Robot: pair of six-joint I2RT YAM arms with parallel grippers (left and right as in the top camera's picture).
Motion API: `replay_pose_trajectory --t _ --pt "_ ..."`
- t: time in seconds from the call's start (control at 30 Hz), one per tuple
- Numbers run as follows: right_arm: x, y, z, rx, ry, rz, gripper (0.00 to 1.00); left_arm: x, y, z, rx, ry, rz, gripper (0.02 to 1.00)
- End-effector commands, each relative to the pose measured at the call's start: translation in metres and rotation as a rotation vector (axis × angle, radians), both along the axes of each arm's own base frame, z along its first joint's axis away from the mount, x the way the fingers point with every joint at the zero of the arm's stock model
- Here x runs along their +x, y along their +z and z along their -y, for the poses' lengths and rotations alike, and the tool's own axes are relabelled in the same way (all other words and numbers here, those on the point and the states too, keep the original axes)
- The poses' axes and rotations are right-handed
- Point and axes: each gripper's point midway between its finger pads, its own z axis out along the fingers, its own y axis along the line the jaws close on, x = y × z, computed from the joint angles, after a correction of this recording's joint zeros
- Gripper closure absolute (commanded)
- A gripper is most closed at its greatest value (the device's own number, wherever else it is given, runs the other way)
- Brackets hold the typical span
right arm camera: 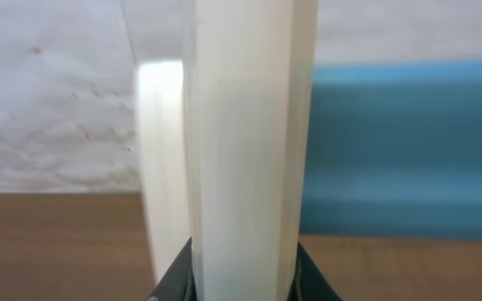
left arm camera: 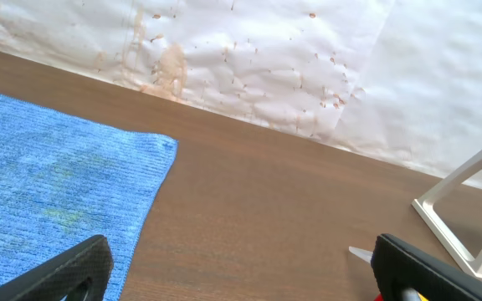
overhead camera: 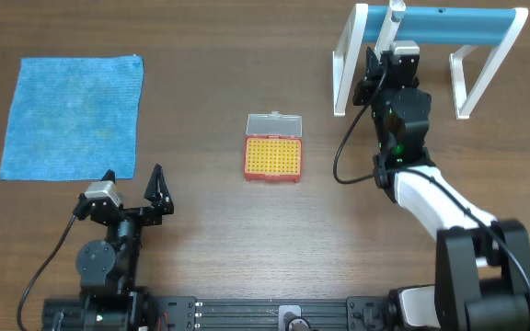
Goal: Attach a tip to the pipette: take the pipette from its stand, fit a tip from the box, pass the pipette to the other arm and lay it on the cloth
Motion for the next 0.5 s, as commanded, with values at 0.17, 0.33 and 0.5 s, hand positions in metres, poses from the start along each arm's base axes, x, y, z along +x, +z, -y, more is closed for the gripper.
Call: replay_pose_trajectory --t 0.17,0.33,0.5 --pt "-0.049 -0.006 -0.093 0.005 0.249 0.007 0.921 0.000 -0.001 -0.002 0.018 0.009 -0.003 0.023" --pt "-0.075 0.000 -0.167 0.043 0.514 0.159 0.919 0.000 -0.001 -0.002 0.017 0.009 -0.003 0.023" --pt "-0.093 -0.022 -0.199 0.034 0.715 0.133 0.919 0.000 -0.001 -0.002 0.018 0.009 -0.003 0.023"
